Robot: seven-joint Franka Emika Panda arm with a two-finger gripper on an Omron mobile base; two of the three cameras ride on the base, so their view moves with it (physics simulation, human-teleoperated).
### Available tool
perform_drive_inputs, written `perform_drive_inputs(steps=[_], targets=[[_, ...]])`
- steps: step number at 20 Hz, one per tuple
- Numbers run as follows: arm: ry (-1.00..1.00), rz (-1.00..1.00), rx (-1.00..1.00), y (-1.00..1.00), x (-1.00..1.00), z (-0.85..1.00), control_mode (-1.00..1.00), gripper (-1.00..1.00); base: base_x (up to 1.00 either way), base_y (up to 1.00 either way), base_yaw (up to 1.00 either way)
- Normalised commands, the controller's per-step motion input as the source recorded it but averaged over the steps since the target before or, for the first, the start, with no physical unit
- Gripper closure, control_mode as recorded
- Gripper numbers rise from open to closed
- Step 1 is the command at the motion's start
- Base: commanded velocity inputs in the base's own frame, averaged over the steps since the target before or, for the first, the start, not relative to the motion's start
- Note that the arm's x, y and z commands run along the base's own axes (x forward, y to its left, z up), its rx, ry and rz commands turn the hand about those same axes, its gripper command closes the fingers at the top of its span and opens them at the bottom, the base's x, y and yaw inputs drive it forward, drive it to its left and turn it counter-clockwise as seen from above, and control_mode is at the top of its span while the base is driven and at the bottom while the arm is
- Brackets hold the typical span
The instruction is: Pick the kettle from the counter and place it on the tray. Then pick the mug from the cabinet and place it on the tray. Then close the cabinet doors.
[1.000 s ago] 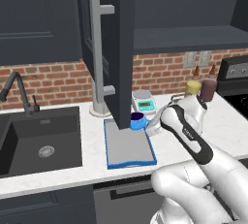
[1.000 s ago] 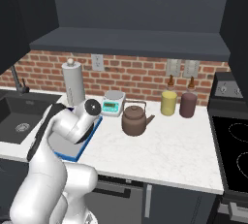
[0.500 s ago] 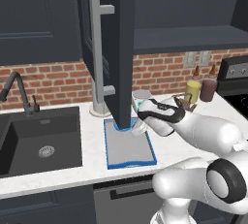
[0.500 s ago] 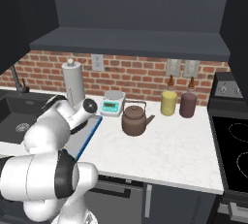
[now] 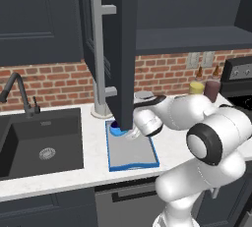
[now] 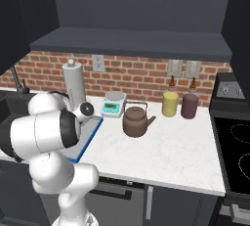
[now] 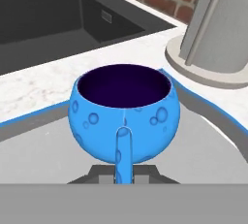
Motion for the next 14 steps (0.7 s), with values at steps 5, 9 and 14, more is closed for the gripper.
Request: perform_drive_inputs(steps=[5,9,14], targets=[[0.0,0.09,0.0,-0.03,0.2,-0.21,-1.0,1.0,0.0,0.0,0.0],[0.0,0.11,0.0,-0.14,0.16,-0.21,-1.0,1.0,0.0,0.0,0.0],[0.0,0.1,0.0,-0.11,0.21,-0.18,-1.0,1.0,0.0,0.0,0.0]])
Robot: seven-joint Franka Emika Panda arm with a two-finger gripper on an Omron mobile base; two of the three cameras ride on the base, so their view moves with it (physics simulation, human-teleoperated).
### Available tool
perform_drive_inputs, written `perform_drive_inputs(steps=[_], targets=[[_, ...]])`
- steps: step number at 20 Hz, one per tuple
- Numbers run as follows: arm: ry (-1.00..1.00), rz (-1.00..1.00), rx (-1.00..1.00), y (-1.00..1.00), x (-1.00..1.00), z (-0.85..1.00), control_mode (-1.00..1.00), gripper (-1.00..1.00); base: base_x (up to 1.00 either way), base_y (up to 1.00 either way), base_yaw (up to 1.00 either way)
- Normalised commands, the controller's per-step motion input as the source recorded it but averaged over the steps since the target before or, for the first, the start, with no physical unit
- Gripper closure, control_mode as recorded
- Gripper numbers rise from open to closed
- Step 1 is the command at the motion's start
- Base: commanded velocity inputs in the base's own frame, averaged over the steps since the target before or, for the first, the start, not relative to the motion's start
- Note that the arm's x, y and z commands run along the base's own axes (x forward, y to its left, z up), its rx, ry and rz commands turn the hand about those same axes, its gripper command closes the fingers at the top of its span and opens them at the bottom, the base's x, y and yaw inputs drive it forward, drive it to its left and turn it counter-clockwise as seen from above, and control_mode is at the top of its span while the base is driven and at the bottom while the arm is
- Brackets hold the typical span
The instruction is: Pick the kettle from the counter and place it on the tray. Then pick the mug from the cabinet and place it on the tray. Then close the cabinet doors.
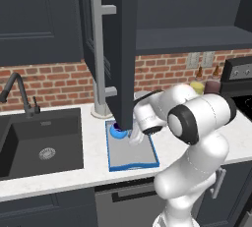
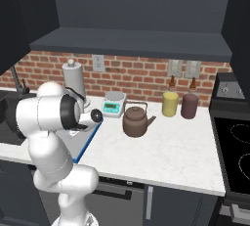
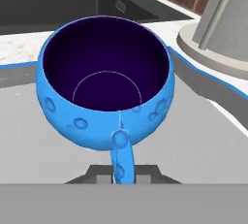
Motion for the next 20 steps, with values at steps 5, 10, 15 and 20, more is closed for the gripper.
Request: perform_drive_inputs(steps=[5,10,15,20], targets=[[0.0,0.07,0.0,-0.01,0.11,-0.06,-1.0,-1.0,0.0,0.0,0.0],[0.0,0.0,0.0,0.0,-0.02,0.0,-1.0,-1.0,0.0,0.0,0.0],[0.0,0.0,0.0,0.0,-0.14,0.09,-1.0,-1.0,0.0,0.0,0.0],[0.0,0.0,0.0,-0.02,-0.24,0.37,-1.0,-1.0,0.0,0.0,0.0]])
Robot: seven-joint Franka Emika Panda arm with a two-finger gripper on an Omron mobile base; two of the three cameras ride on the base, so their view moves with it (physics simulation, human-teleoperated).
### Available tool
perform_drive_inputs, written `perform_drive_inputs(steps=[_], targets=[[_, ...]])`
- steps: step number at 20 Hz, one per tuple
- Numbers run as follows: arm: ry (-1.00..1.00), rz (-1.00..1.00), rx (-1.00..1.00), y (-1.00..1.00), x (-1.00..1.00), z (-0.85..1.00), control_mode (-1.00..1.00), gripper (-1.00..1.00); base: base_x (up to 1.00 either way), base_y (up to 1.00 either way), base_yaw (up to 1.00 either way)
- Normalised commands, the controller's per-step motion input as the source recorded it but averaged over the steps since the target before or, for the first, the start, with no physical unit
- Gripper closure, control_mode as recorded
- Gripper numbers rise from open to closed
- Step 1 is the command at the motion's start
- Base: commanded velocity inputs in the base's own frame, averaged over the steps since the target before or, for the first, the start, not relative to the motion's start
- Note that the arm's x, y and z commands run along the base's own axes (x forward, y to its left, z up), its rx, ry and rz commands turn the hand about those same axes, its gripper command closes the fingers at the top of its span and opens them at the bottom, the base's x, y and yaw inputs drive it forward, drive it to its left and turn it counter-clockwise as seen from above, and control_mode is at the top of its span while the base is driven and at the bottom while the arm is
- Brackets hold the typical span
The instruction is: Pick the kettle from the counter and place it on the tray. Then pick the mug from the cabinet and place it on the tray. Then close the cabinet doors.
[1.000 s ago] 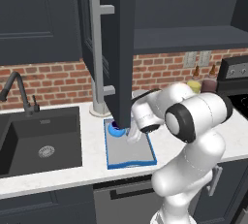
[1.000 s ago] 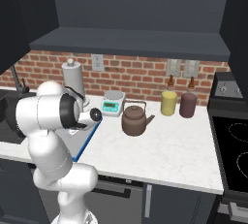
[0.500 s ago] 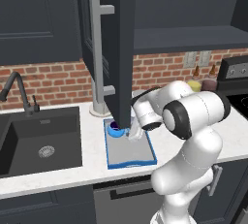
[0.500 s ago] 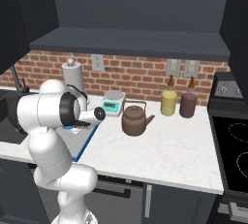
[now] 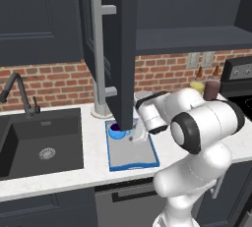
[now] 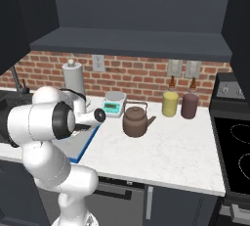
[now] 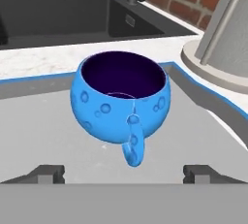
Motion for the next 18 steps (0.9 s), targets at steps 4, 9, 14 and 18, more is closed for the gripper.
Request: perform_drive_inputs(steps=[4,9,14,18], targets=[[-0.03,0.0,0.0,-0.08,-0.36,0.63,-1.0,-1.0,0.0,0.0,0.0],[-0.11,-0.01,0.0,-0.1,-0.47,0.85,-1.0,-1.0,0.0,0.0,0.0],[-0.05,-0.07,0.0,-0.28,-0.31,0.91,-1.0,-1.0,0.0,0.0,0.0],[0.0,-0.18,0.01,-0.18,-0.2,0.9,-1.0,-1.0,0.0,0.0,0.0]])
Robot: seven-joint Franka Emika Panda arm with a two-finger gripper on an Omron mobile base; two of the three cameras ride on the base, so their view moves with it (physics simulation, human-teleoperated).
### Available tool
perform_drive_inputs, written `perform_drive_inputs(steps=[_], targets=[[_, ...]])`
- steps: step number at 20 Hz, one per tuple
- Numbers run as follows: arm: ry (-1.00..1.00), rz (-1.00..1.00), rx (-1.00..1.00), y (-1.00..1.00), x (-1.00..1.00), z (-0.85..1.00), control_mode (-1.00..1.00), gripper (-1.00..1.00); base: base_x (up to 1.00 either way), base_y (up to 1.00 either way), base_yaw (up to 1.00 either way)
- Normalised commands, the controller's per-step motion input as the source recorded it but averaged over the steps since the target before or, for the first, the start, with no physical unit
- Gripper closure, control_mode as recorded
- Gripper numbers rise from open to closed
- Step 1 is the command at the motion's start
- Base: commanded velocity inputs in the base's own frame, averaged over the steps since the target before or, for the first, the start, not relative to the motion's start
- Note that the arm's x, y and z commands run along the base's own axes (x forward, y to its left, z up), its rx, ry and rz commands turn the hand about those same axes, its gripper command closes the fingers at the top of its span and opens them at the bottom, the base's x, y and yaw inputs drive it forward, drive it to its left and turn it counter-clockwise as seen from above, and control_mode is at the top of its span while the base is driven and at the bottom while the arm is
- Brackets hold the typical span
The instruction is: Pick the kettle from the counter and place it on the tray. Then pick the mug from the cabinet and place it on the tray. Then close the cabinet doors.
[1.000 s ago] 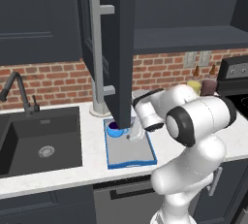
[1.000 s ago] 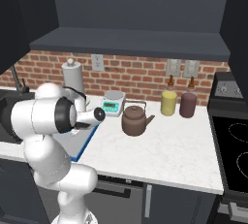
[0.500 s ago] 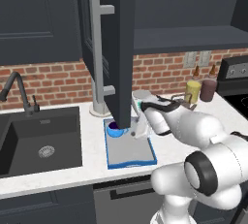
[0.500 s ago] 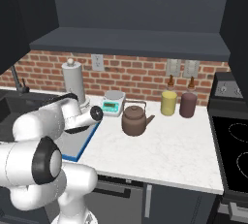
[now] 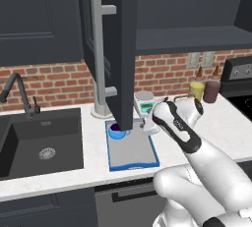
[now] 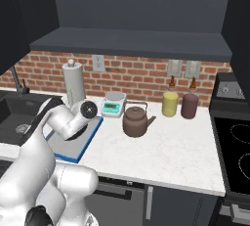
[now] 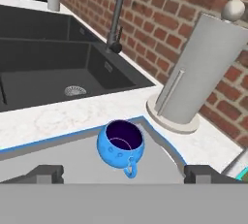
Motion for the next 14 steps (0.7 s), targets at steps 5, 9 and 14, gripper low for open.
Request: perform_drive_inputs(steps=[5,9,14], targets=[[0.08,-0.33,0.06,-0.29,-0.22,0.8,-1.0,-1.0,0.0,0.0,0.0],[0.12,-0.5,0.1,-0.31,-0.35,0.57,-1.0,-1.0,0.0,0.0,0.0],[0.09,-0.62,0.12,-0.37,-0.44,0.4,-1.0,-1.0,0.0,0.0,0.0]])
